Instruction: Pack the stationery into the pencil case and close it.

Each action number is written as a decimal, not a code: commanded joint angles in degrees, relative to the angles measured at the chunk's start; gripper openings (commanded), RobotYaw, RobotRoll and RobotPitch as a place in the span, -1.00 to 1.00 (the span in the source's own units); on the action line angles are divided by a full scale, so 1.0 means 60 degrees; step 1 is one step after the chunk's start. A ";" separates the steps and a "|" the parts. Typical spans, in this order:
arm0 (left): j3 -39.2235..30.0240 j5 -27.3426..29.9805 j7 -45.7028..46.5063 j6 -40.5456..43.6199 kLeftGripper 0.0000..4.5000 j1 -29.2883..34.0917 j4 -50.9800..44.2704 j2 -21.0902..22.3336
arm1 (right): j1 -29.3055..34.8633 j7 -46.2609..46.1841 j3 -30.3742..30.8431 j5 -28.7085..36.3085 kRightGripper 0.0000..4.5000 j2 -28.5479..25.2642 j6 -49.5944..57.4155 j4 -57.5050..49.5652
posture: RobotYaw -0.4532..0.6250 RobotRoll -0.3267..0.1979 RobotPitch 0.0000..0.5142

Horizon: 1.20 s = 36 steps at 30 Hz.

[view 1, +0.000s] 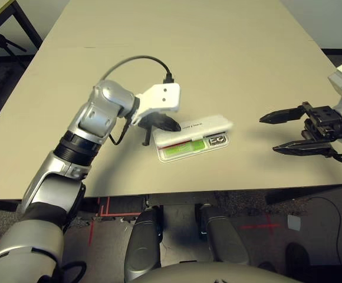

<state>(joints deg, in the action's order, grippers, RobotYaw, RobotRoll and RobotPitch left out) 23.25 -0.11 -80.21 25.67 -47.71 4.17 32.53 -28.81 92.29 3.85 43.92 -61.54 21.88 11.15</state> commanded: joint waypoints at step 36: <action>0.0144 0.0381 0.0926 -0.0323 -0.60 0.0368 0.0522 -0.0667 | 0.0298 -0.0361 -0.0974 -0.0153 1.00 0.1060 0.0563 -0.0493 | -0.40 0.25 -0.36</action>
<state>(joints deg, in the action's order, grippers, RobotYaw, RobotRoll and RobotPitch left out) 26.06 0.35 -75.04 22.58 -46.16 7.89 28.74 -27.73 91.15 -0.28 42.67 -55.45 24.06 9.12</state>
